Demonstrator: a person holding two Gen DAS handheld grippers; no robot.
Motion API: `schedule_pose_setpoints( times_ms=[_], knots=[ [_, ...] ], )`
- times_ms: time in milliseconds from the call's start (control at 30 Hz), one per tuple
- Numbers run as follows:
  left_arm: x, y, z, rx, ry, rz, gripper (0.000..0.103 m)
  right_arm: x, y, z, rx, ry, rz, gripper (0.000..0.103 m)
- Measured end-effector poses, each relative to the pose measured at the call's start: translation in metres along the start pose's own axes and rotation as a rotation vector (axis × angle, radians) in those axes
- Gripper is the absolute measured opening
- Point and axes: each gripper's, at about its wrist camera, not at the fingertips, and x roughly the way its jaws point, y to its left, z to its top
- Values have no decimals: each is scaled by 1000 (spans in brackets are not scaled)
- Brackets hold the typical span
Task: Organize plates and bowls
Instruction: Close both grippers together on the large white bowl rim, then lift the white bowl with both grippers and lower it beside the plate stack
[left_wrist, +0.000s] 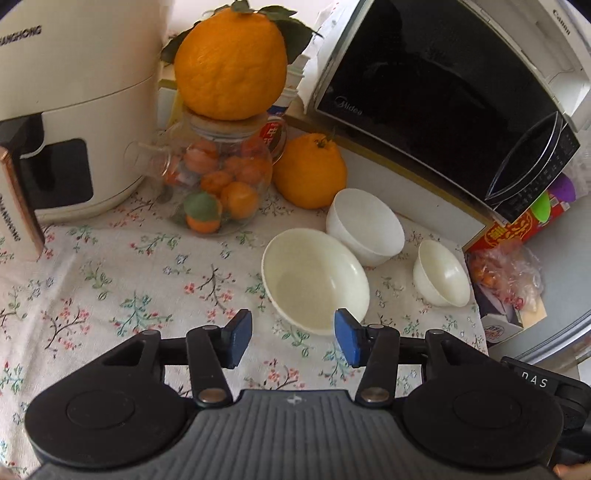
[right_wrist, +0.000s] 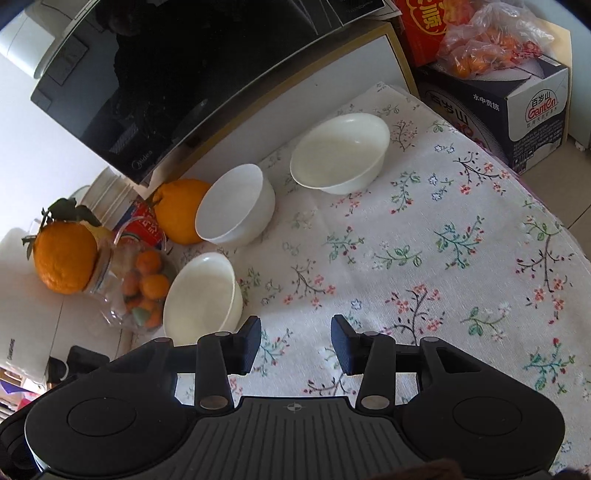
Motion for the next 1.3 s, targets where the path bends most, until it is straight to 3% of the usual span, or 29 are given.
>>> schedule_pose_setpoints(
  times_ms=[267,533,633,700,767,800,833,933,1000,1133,1300],
  knots=[
    [57,-24,43,-26,-2,-6,53,45,6,49,106,-41,45,42],
    [98,-38,54,-44,15,-22,53,79,21,62,112,-52,70,42],
    [110,-42,53,-25,26,-3,47,92,29,66,85,-53,41,42],
    [118,-41,54,-19,30,2,36,101,33,68,72,-46,27,42],
    [124,-39,52,-26,54,-7,26,104,34,67,60,-40,25,36],
    [127,-38,51,-33,67,-12,15,104,35,66,52,-37,11,27],
    [127,-38,50,-37,71,-21,12,104,36,65,45,-33,1,21],
    [122,-45,48,3,49,-28,11,101,38,63,15,-25,1,7],
    [116,-51,46,30,40,-38,7,97,39,63,-2,-34,-6,3],
    [111,-55,44,63,41,-31,4,96,31,61,21,-38,31,4],
    [115,-40,44,28,54,-9,3,94,28,62,49,-27,28,6]
  ],
)
